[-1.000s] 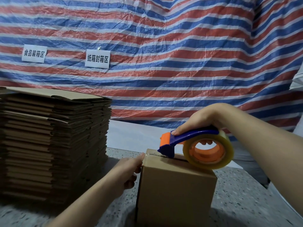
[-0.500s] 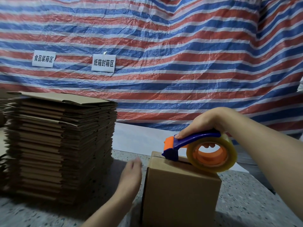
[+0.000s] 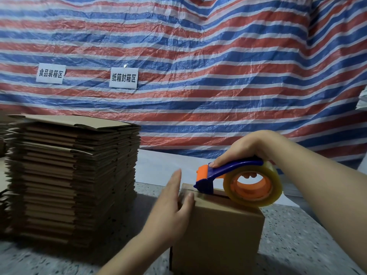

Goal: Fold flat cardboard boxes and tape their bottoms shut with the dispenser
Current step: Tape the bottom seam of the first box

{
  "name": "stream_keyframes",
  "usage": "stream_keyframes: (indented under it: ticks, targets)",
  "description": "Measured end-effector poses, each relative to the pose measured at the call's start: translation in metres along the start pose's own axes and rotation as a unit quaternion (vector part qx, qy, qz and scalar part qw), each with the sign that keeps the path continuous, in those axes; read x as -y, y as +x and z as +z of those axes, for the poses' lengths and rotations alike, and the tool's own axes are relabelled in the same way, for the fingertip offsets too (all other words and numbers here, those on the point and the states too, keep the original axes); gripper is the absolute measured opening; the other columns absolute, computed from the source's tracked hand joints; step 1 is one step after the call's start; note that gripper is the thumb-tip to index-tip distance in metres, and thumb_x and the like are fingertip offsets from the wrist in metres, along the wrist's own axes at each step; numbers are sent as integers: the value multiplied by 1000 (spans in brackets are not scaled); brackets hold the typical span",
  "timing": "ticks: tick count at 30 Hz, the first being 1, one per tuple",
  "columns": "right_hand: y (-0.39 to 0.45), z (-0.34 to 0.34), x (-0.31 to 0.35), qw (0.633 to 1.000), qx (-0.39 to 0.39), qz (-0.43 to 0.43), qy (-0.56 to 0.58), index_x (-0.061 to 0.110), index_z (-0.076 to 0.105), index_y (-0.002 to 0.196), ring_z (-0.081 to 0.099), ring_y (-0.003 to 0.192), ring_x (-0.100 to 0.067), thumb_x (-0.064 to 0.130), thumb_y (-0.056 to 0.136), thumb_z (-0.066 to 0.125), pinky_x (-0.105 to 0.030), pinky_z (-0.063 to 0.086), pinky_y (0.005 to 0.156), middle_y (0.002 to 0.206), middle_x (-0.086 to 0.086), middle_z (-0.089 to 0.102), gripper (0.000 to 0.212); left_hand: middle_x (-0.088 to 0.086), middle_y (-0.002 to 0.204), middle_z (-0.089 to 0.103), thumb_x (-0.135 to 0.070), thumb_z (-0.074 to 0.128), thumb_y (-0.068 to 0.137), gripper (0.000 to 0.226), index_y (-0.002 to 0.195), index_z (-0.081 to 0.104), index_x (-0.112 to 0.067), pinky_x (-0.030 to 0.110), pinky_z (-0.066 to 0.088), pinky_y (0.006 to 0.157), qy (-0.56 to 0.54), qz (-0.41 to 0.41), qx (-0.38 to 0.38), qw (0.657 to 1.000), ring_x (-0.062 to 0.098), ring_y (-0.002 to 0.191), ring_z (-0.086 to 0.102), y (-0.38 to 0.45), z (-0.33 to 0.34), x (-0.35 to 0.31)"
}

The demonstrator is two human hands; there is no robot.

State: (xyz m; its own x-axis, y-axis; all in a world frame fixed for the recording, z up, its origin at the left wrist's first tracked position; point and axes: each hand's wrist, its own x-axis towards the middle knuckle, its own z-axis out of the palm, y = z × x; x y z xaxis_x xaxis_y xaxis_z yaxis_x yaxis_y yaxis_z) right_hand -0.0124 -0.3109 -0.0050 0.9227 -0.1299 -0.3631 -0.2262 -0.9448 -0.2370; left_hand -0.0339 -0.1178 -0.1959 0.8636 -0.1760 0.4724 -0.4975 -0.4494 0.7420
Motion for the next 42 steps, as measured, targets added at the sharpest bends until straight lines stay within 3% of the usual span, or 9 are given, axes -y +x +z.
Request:
stream_keyframes:
  ticks: [4,9,20,27,29,30,33,37,42]
  targets:
    - [-2,1,3,1000,-10,-2,-7,14,67,101,71,59,-13,64,83,70,-23,57,56,74,-1,76,53,-20,156,33,-53,35,101,49,148,39,-38,22,25,115,65,50,48,995,-7,138,28,4,-5,1]
    - [-5,-4,1,999,-12,16,-47,12,69,101,73,63,-16,71,80,68,-25,58,58,76,-3,77,62,-23,151,41,-56,27,100,50,145,42,-41,30,28,115,222,96,19,970,-1,135,40,5,-11,0]
    - [-18,-23,-73,995,25,85,-42,9,71,106,74,72,-20,82,52,75,-27,58,63,88,-8,78,91,-21,148,46,-54,27,101,49,141,48,-36,26,32,109,257,115,19,959,1,130,45,5,-9,0]
    - [-8,-6,-98,994,23,97,-36,12,68,110,76,71,-18,84,49,72,-25,57,59,85,-6,79,94,-11,104,63,-56,21,96,48,105,59,-28,34,39,100,367,128,43,920,10,102,54,11,-14,-27]
    - [-6,-6,-99,994,20,99,-42,14,68,110,77,73,-18,85,46,72,-25,57,59,88,-5,79,95,-3,114,63,-68,15,94,63,107,59,-24,40,35,109,436,112,70,890,17,115,52,19,-7,-38]
    - [-6,-6,-99,994,19,100,-44,15,68,111,77,74,-18,85,44,73,-25,58,60,89,-5,79,97,2,134,57,-73,12,91,76,124,56,-21,44,27,116,454,110,89,880,23,131,44,22,1,-43]
    - [-4,-7,-99,994,25,99,-49,15,69,110,77,76,-19,87,42,73,-25,58,60,91,-6,79,99,5,164,14,-82,13,86,96,157,17,-17,40,5,121,432,151,162,874,22,151,13,27,24,-56]
    - [-2,-7,-104,995,24,88,-30,14,67,111,77,75,-19,84,43,74,-26,59,60,88,-5,79,98,5,148,45,-85,9,77,98,141,42,-18,40,29,114,429,176,191,865,22,137,40,29,38,-52]
    - [-12,-17,-128,996,20,82,-18,19,69,102,75,74,-19,82,62,73,-28,59,64,89,-7,78,75,4,144,48,-89,-1,67,108,135,46,-20,41,32,114,422,180,186,869,21,134,43,29,36,-48]
